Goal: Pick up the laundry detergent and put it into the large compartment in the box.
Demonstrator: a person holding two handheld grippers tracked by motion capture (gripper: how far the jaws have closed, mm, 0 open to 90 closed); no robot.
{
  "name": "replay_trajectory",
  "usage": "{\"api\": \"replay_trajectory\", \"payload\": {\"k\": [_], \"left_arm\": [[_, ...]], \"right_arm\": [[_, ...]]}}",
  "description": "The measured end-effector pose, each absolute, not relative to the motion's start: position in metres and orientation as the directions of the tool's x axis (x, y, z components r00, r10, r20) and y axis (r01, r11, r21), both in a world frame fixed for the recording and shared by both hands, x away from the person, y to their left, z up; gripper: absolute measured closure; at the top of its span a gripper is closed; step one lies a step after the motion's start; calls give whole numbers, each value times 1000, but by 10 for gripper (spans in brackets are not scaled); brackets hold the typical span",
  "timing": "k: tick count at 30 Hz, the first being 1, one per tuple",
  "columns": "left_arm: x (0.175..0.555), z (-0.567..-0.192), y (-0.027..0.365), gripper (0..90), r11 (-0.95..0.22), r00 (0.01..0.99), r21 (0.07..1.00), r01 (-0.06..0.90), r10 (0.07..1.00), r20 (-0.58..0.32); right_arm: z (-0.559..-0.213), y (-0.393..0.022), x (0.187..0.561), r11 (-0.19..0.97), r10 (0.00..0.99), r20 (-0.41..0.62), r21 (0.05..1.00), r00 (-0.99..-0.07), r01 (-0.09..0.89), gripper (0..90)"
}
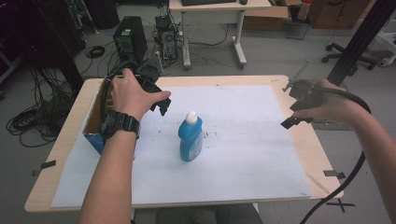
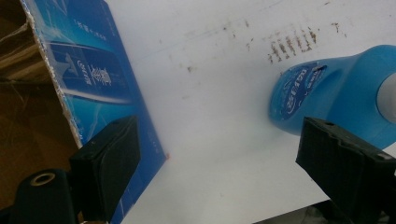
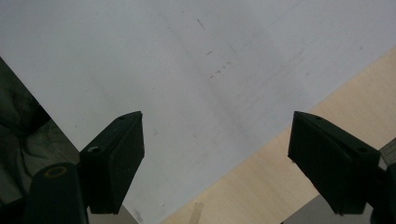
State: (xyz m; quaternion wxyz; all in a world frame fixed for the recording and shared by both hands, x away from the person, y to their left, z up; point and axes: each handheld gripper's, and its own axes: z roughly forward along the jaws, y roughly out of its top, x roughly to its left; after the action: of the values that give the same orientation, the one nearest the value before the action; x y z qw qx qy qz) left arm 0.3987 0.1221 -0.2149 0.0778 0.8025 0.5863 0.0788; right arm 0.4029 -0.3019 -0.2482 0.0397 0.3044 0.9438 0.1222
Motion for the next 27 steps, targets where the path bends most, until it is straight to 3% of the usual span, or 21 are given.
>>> {"api": "replay_trajectory", "payload": {"k": [27], "left_arm": [[400, -202, 122, 128, -305, 312, 244, 921, 950, 11]], "right_arm": [[-248, -306, 402, 784, 585, 1, 255, -811, 566, 185]]}}
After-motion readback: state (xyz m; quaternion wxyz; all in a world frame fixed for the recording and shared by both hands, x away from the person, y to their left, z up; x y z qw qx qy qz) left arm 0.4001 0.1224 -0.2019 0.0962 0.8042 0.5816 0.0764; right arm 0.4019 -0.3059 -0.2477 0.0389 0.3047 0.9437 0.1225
